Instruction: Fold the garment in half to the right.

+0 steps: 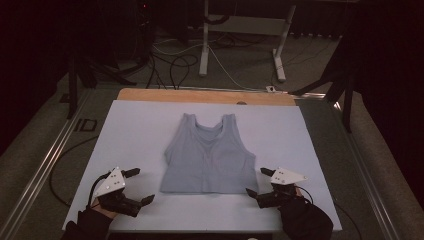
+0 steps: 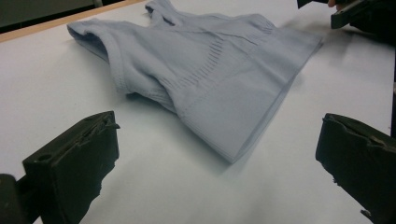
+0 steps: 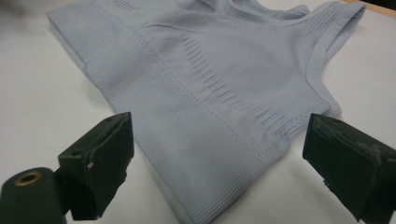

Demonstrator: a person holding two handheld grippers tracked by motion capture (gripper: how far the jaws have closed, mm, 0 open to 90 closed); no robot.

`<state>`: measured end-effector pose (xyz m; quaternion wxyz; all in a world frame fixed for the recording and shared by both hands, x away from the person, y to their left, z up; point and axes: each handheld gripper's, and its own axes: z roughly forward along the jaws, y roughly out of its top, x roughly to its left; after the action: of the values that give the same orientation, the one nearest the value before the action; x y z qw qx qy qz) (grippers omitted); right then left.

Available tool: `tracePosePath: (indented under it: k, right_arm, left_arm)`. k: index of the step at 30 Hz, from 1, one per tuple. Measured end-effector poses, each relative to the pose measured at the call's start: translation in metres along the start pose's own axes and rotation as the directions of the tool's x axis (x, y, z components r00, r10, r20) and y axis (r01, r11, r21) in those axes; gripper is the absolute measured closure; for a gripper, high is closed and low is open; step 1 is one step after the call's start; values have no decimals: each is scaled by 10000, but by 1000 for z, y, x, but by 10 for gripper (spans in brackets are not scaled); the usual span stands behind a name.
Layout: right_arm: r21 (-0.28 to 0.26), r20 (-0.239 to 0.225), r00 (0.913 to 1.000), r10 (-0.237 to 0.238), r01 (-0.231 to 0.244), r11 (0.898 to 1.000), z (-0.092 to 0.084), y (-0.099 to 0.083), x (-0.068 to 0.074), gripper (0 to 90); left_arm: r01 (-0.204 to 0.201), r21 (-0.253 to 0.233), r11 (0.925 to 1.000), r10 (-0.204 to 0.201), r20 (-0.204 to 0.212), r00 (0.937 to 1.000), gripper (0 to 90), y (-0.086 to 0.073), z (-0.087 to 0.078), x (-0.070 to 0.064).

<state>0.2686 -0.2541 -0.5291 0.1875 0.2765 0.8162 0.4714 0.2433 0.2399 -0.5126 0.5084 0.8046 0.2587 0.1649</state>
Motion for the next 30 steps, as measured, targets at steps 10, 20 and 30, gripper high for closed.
tracePosePath:
  k: [10, 20, 30]
  right_arm:
    - [-4, 46, 10000, 22, -22, 10000, -2, 11, 6, 90]
    - [-282, -144, 9998, 157, -161, 9995, -12, 34, 6, 90]
    - [-440, 63, 9996, -275, 277, 9986, -12, 67, -3, 90]
  left_arm:
    - [-56, 46, 10000, 55, 217, 9997, 4, 10, -1, -2]
    - [-201, -149, 9997, 207, 407, 9990, 4, 29, -9, -3]
    - [-463, 17, 9989, 462, 383, 9982, 4, 44, -11, -4]
